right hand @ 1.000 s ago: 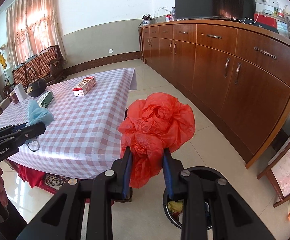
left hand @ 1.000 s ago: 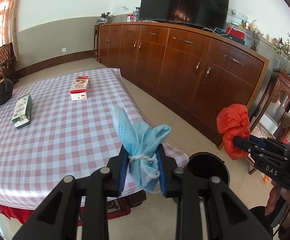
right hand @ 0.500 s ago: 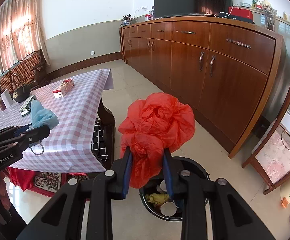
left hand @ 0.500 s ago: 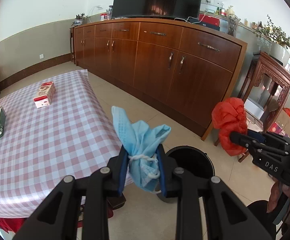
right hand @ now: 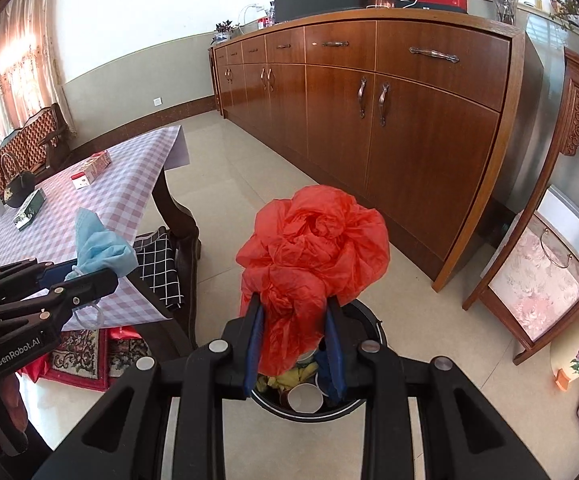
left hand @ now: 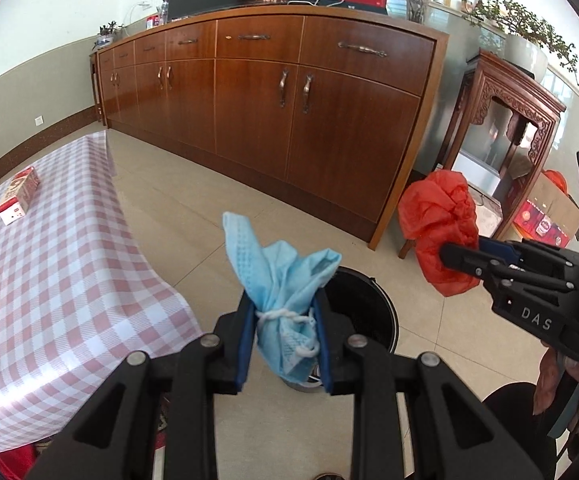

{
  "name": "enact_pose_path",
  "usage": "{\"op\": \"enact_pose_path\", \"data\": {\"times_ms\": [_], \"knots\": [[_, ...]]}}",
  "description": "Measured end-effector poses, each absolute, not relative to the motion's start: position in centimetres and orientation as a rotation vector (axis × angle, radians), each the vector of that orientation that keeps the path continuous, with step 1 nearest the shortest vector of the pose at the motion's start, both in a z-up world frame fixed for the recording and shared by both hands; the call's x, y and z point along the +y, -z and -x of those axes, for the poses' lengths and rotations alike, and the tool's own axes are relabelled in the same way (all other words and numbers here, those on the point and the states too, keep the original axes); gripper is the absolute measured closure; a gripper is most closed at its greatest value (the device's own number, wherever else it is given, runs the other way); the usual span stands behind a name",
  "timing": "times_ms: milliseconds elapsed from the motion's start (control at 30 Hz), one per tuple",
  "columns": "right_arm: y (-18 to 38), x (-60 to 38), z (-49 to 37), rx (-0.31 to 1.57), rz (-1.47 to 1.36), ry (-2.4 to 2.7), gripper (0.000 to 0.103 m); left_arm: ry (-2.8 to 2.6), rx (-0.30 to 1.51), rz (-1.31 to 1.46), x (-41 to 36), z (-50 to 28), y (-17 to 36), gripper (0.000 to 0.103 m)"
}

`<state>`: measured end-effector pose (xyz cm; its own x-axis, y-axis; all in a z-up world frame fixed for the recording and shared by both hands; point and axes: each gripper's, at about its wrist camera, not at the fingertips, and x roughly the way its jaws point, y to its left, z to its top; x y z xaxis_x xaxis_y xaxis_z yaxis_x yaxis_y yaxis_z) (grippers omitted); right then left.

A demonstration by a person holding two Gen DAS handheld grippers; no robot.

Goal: Collect trash
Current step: 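Carry the red bag and blue mask in both tools over the black bin, then open both tools to drop the bag and mask into the bin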

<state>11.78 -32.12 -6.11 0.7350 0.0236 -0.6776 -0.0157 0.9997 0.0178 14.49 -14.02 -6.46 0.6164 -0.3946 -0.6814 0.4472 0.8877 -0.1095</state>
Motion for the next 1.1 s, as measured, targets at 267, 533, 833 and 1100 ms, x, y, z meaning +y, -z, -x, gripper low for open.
{"op": "enact_pose_path", "data": {"times_ms": [267, 533, 833, 1100], "knots": [[9.0, -34.4, -12.2, 0.799, 0.016, -0.013, 0.073, 0.529, 0.814, -0.089, -17.2, -15.5, 9.0, 0.075], [14.1, -37.0, -14.0, 0.919, 0.041, -0.066, 0.073, 0.575, 0.922, -0.124, -20.9, -16.9, 13.4, 0.075], [19.7, -37.6, -17.1, 1.003, 0.138, -0.138, 0.072, 0.575, 1.018, -0.135, -23.6, -18.9, 17.6, 0.075], [24.9, -37.7, -20.1, 1.112, 0.166, -0.227, 0.072, 0.552, 1.062, -0.138, -24.3, -20.7, 20.1, 0.075]]}}
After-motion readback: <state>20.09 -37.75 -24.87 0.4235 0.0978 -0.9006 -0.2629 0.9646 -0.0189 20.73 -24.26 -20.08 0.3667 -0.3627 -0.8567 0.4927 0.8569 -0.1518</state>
